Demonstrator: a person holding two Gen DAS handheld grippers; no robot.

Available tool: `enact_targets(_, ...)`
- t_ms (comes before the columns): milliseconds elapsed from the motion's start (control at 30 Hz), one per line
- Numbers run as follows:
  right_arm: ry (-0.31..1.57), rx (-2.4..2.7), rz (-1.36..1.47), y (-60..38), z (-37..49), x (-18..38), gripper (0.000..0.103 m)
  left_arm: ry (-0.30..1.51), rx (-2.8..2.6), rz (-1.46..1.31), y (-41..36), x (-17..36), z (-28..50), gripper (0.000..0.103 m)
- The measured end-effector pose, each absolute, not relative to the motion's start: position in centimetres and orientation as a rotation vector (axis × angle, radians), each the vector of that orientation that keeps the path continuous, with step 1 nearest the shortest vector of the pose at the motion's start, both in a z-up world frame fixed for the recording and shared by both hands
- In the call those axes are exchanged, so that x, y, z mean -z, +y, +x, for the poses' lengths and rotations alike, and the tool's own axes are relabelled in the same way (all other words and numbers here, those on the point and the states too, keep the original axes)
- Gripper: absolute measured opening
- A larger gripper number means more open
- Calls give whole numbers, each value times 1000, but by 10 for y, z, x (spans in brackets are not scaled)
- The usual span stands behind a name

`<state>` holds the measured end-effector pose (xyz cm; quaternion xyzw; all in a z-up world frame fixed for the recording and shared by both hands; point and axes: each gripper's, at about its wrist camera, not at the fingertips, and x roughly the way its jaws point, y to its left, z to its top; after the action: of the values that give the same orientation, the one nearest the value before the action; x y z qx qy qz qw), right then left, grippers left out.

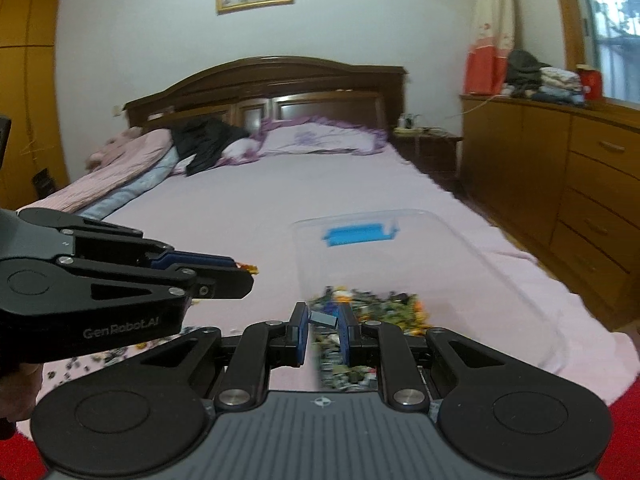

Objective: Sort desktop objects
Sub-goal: 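Carry both held bricks over the clear box and lower them inside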

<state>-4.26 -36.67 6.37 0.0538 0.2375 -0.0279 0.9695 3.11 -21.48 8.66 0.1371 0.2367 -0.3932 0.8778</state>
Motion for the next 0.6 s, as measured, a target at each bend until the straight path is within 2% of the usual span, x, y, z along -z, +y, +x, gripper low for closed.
enact_targets(600, 505, 213, 164, -426, -59, -33, 17, 547, 933, 326, -264, -64, 20, 12)
